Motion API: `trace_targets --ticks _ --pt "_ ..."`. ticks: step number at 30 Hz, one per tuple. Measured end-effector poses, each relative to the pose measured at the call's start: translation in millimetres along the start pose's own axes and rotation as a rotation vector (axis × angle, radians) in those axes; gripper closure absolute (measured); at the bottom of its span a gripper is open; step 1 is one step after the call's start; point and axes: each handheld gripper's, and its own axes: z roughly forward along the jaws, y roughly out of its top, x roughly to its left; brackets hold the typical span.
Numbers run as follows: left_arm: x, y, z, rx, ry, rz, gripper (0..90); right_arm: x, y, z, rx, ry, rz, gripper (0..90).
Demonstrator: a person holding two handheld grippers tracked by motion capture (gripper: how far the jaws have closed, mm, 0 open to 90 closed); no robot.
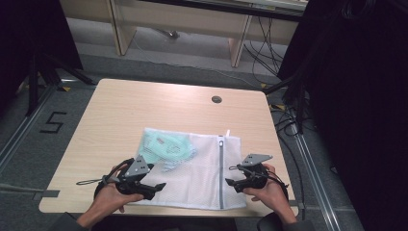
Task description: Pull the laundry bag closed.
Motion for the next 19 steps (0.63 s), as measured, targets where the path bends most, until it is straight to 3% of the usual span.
trace_targets --ticks 1,2,3,4,5,6,7,8,10,11,17,19 --pt "0.3 -0.6 0.4 -0.021 -0.004 0.006 23.6 2.0 -2.3 2.7 -0.036 -0.006 0.012 28.2" --pt "0.1 -1.0 -2.4 0.003 0.009 0.006 23.6 1.8 -3.1 1.3 -0.024 -0.007 0.002 28.0" --pt "-0.5 -2.0 -2.4 -0.011 -0.005 -0.008 23.5 2.8 -3.8 -0.3 -0.012 0.0 0.012 27.8" --pt "0.8 -2.1 -4.7 0.004 0.012 0.026 23.5 2.5 -4.4 -2.2 0.004 0.004 0.005 27.6" --pt "-0.6 -3.3 -4.3 -0.015 0.008 0.009 23.4 4.1 -6.4 0.2 -0.029 -0.004 0.019 27.6" --pt "-0.1 -3.6 -5.2 -0.014 0.001 0.012 23.3 6.1 -7.4 -1.6 -0.004 0.003 0.024 27.5" --pt "-1.2 -4.2 -7.0 0.001 0.02 -0.001 23.2 4.1 -7.6 -2.7 0.004 -0.001 0.003 27.4" --pt "-0.6 -4.1 -7.8 -0.002 0.016 0.014 23.1 5.8 -9.5 -0.4 -0.022 -0.008 0.01 27.4" --pt "-0.9 -4.2 -7.8 -0.006 0.021 0.01 23.1 6.2 -9.5 -3.8 0.008 -0.009 -0.003 27.5" --pt "-0.7 -3.9 -7.6 -0.002 0.019 0.013 23.1 7.2 -10.3 -2.4 -0.011 -0.019 -0.001 27.4" --pt "-0.2 -4.4 -7.2 -0.006 0.022 0.004 23.1 7.2 -11.4 -2.4 0.001 -0.012 0.011 27.4" --pt "1.7 -3.9 -7.1 -0.007 0.012 0.024 23.2 5.3 -10.8 -3.9 0.013 -0.008 0.001 27.4"
